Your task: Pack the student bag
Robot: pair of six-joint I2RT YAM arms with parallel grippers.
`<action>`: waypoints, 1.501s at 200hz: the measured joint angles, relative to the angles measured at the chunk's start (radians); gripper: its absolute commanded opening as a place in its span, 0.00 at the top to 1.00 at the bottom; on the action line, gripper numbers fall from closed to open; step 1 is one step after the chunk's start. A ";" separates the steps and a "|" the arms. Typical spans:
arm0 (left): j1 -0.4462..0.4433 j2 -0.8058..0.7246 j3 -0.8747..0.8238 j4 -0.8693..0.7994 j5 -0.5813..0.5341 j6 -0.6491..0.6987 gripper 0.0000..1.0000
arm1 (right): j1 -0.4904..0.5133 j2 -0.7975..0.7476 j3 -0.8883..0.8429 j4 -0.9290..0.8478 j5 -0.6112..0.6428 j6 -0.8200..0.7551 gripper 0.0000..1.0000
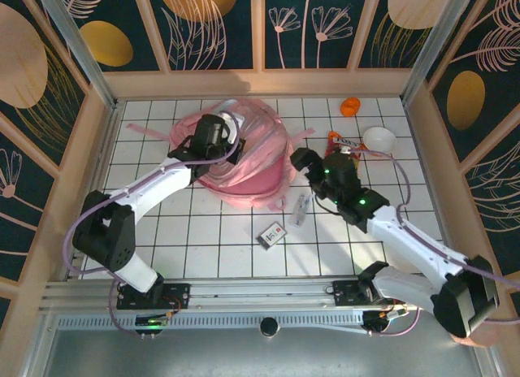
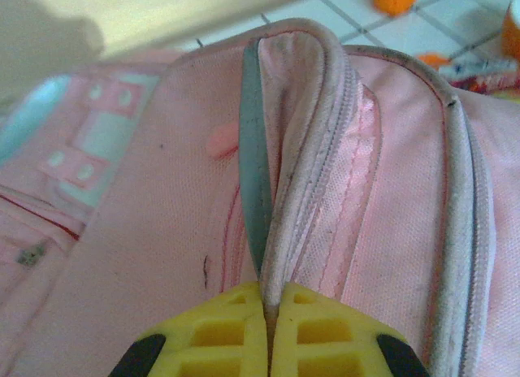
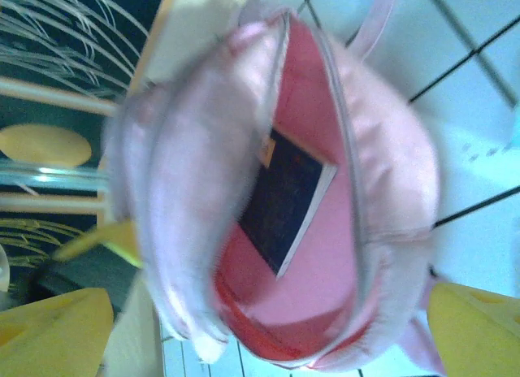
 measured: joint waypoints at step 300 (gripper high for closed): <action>0.388 -0.327 -0.430 0.107 0.153 -0.435 0.06 | 0.204 0.658 0.385 -0.151 -0.204 -1.841 0.09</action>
